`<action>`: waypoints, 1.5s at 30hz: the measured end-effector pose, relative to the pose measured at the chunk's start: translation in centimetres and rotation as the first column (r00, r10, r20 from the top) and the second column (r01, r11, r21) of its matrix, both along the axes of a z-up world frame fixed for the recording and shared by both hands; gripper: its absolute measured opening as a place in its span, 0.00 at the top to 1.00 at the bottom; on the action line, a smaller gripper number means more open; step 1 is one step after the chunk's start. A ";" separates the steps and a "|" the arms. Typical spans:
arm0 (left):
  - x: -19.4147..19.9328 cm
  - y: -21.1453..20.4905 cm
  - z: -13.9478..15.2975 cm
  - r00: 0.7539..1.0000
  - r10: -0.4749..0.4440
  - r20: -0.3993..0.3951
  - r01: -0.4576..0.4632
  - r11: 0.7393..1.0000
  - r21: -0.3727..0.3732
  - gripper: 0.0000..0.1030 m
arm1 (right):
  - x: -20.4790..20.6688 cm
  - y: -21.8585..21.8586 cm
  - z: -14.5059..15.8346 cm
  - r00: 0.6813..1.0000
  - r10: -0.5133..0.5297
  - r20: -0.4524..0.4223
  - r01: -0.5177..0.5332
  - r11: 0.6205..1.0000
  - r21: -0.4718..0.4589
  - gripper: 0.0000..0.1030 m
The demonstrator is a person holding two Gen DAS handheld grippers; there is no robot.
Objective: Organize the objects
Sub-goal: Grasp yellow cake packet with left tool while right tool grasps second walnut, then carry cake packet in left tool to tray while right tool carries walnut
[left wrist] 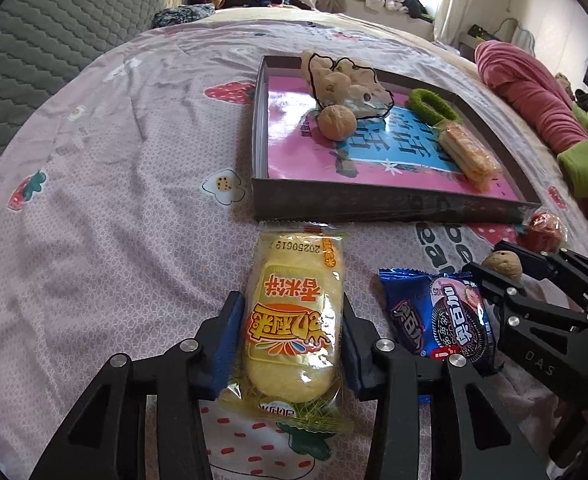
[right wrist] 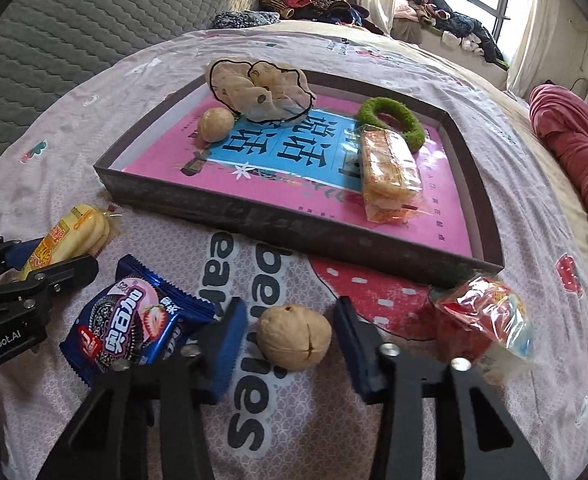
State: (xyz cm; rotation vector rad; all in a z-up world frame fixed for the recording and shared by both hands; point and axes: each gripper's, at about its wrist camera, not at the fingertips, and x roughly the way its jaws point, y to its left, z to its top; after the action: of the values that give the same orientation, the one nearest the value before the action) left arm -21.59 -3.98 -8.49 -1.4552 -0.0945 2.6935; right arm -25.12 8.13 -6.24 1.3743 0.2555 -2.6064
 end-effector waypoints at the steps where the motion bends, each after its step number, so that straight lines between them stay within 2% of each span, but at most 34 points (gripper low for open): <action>1: 0.0 0.0 0.0 1.000 -0.001 -0.003 0.001 1.000 0.001 0.59 | 0.1 -0.1 0.0 1.000 0.002 -0.001 -0.002 1.000 0.000 0.65; 2: 0.1 0.1 0.0 1.000 -0.002 -0.004 0.002 1.000 0.001 0.59 | 0.1 -0.2 0.0 1.000 0.006 0.001 -0.006 1.000 0.002 0.68; 7: 0.4 0.3 0.2 1.000 -0.012 -0.017 0.011 1.000 -0.020 0.61 | 0.4 -0.1 0.1 1.000 0.006 -0.001 -0.006 1.000 -0.009 0.68; 22: 2.6 1.1 2.1 0.999 -0.016 -0.030 0.016 1.000 -0.010 0.61 | 3.7 0.4 1.6 1.000 0.002 -0.005 -0.002 0.999 -0.040 0.68; 45: 6.2 3.9 9.3 0.989 -0.043 -0.139 0.039 0.999 -0.036 0.61 | 7.7 2.2 9.4 0.991 -0.010 -0.135 0.003 0.999 -0.053 0.68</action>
State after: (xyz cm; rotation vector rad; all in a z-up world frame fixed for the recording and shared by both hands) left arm -15.38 -0.09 0.82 -1.2577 -0.0111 2.7661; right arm -17.39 10.37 3.20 1.1846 0.1993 -2.6952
